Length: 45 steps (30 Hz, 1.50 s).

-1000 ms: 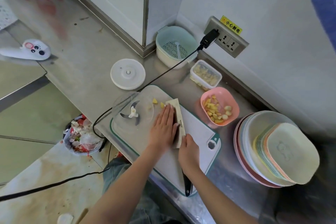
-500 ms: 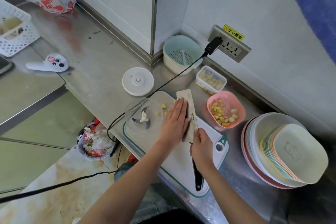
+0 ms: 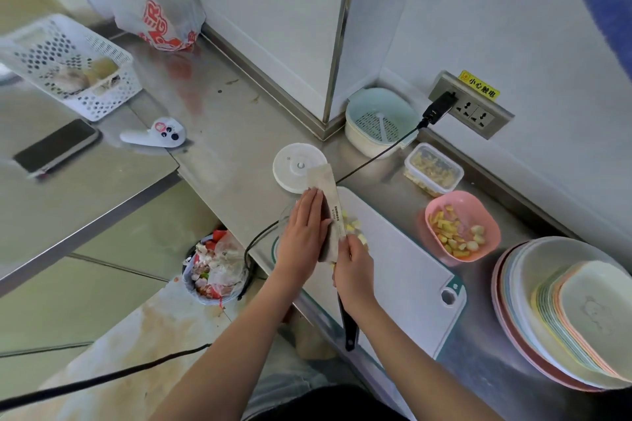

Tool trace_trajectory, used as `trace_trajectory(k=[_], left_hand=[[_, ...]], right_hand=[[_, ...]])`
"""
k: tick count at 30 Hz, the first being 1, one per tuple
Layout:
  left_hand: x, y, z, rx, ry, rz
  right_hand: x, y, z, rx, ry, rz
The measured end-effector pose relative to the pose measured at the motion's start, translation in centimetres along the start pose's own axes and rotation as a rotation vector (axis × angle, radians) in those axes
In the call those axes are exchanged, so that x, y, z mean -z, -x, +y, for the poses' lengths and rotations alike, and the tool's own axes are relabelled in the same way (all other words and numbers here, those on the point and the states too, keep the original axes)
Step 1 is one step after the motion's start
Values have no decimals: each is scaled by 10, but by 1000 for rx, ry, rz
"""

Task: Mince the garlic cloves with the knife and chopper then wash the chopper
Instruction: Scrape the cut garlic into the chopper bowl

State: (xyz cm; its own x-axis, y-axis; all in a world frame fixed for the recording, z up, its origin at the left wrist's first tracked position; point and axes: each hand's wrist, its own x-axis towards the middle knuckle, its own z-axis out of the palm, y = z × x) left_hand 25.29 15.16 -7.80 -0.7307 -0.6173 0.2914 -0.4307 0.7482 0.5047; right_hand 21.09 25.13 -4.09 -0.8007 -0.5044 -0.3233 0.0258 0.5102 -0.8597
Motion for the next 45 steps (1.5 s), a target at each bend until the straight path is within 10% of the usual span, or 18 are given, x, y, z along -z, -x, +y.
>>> trace_trajectory(k=[18, 24, 28, 45], left_hand=[[4, -7, -26, 86, 52, 109], [-6, 40, -13, -652, -107, -135], [-18, 61, -8, -747, -126, -285], [-7, 71, 7, -84, -151, -407]], right_hand=[[37, -24, 12, 109, 197, 277], [102, -42, 33, 197, 602, 267], [119, -60, 53, 314, 842, 92], [125, -62, 78, 421, 935, -173]])
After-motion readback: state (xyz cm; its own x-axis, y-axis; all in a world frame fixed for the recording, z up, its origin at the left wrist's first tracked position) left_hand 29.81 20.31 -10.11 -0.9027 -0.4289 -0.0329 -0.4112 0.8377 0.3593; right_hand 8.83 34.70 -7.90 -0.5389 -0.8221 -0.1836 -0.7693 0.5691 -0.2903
